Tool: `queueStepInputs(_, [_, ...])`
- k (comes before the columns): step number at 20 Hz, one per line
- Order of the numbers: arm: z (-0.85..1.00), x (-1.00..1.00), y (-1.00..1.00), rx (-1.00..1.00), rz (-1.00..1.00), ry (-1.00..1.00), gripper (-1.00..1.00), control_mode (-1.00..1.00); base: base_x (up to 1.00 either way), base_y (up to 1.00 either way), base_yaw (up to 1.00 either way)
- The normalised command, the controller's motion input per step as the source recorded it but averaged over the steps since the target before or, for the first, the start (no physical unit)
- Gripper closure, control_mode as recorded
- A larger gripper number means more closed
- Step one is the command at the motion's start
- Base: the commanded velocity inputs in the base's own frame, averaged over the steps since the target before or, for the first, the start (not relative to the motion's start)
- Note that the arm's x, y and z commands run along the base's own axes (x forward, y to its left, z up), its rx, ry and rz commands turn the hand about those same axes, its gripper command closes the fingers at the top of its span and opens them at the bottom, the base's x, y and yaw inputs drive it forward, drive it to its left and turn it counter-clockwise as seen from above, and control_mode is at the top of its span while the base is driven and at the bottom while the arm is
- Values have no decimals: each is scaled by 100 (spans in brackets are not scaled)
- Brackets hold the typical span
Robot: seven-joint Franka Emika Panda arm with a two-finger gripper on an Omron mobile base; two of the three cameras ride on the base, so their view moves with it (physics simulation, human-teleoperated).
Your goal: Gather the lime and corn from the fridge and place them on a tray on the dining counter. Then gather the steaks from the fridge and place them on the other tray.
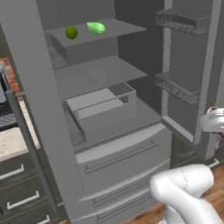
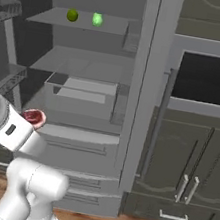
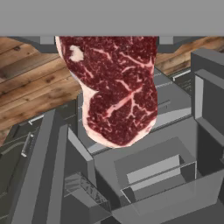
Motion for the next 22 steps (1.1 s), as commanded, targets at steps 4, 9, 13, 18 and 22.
queueStepInputs(4, [0,0,0,0,0,0,100,100,-72,-3,-39])
queueStepInputs(9, [0,0,0,0,0,0,100,100,-46,-28,-40])
queueStepInputs(13, [0,0,0,0,0,0,100,100,-22,-47,-42])
queueStepInputs(18, [0,0,0,0,0,0,100,100,-13,-72,-44])
queueStepInputs(22, [0,0,0,0,0,0,100,100,-3,-81,-44])
